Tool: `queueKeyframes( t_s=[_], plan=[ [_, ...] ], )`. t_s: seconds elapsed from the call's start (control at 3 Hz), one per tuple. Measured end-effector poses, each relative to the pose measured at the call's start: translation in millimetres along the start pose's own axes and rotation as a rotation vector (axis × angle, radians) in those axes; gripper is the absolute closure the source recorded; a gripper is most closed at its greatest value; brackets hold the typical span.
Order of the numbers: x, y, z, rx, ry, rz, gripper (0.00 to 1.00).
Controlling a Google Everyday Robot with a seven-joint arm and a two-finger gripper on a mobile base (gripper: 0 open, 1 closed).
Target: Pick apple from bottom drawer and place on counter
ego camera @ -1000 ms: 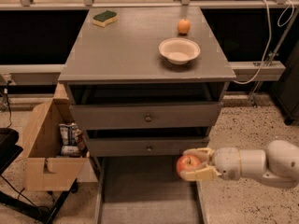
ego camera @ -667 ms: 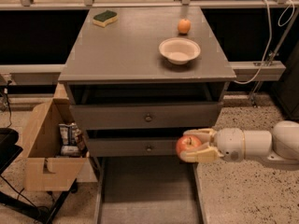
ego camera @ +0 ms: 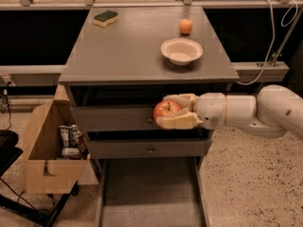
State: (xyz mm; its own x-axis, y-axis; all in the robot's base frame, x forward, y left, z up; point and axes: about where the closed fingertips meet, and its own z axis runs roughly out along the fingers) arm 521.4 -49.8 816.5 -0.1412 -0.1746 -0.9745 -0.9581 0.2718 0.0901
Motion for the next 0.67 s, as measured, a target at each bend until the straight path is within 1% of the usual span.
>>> queueKeyframes(
  t_s=[0.33, 0.67],
  plan=[
    [-49.0, 2.3, 53.1, 0.012, -0.039, -0.021, 1.00],
    [-78.4, -9.1, 107.7, 0.071, -0.058, -0.015, 1.00]
  ],
)
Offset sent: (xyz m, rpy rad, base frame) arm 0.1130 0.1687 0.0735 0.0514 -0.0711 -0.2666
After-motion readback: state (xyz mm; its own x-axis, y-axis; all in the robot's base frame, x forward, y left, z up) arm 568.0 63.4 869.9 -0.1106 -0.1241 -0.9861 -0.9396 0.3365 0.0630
